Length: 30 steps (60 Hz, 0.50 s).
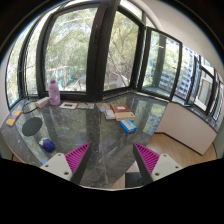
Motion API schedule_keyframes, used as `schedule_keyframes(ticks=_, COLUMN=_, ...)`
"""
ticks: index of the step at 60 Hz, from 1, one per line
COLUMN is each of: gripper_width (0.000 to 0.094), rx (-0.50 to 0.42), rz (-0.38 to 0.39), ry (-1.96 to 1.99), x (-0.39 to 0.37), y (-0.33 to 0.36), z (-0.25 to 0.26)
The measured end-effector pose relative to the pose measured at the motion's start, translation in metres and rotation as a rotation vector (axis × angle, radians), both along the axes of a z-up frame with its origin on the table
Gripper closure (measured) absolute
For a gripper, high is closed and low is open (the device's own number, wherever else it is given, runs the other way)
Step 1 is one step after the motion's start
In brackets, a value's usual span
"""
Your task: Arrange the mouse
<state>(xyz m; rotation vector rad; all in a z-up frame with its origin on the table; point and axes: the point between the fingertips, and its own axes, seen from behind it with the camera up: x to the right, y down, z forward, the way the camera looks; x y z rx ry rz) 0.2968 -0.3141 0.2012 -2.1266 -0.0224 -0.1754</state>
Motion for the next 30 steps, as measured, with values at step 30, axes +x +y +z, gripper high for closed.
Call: schedule_keyframes(ticks=30, gripper_width=0.0082, rx=-0.051, rz=-0.066, ry=0.003, x=-0.030, y=-0.119, z=-0.070)
